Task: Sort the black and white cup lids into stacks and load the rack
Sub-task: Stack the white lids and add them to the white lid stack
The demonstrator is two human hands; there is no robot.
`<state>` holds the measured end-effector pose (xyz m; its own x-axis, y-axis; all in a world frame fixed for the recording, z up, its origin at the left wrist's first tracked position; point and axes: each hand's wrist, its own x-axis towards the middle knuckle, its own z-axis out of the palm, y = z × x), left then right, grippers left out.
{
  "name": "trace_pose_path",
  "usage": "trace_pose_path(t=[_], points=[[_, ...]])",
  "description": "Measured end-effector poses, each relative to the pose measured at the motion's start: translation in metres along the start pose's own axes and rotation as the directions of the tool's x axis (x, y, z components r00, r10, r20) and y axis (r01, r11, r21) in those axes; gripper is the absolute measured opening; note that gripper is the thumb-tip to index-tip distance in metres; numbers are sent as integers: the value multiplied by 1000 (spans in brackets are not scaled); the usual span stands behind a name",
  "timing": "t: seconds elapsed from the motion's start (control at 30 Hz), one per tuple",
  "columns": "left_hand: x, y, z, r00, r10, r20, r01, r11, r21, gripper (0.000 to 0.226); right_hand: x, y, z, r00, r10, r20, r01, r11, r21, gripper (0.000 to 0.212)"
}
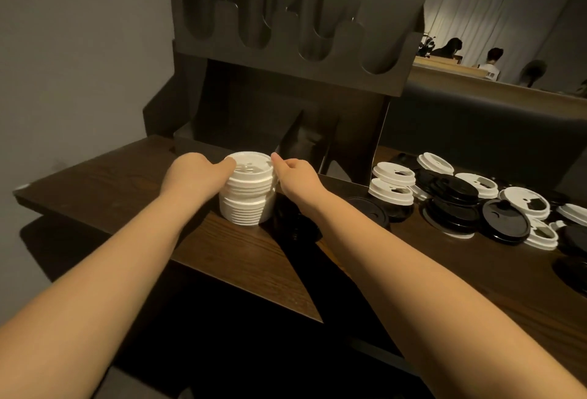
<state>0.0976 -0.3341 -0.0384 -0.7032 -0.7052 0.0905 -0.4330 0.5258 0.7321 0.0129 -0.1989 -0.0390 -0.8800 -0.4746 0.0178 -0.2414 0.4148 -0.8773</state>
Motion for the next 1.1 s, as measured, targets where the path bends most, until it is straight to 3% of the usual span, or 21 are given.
trace_pose_path(t=[0.13,0.23,0.37,0.53,0.63,0.77,0.83,0.9,0.97,1.1], points=[[-2,-1,2,1000,-3,24,2,999,35,40,4,8,3,1000,25,7,-25,996,-82,45],[-2,-4,7,1000,0,15,-1,997,73,54,5,13,4,1000,-28,2,28,999,-39,33],[-5,-10,15,999,18,-34,-15,998,61,44,4,16,4,994,-105,-40,106,994,9,24],[-13,-21,33,966,260,8,-257,958,-126,44,6,14,1,996,-92,-3,92,996,18,21],[-13,-22,34,962,274,5,-271,956,-107,44,8,11,0,998,-63,17,63,998,-1,20],[-12,-19,29,942,335,24,-336,941,35,47,12,11,-5,991,-131,-13,128,980,-154,39],[-9,-18,26,937,349,-17,-349,937,-3,50,9,9,-10,978,-208,-9,205,970,-133,45],[-2,-23,25,916,402,-1,-402,916,13,69,6,10,-11,961,-259,93,272,948,-167,42],[1,-30,27,891,449,62,-453,888,74,92,2,11,-9,961,-217,169,250,946,-207,45],[-4,-12,22,923,361,130,-381,905,189,75,-6,4,-12,965,-143,222,209,928,-310,58]])
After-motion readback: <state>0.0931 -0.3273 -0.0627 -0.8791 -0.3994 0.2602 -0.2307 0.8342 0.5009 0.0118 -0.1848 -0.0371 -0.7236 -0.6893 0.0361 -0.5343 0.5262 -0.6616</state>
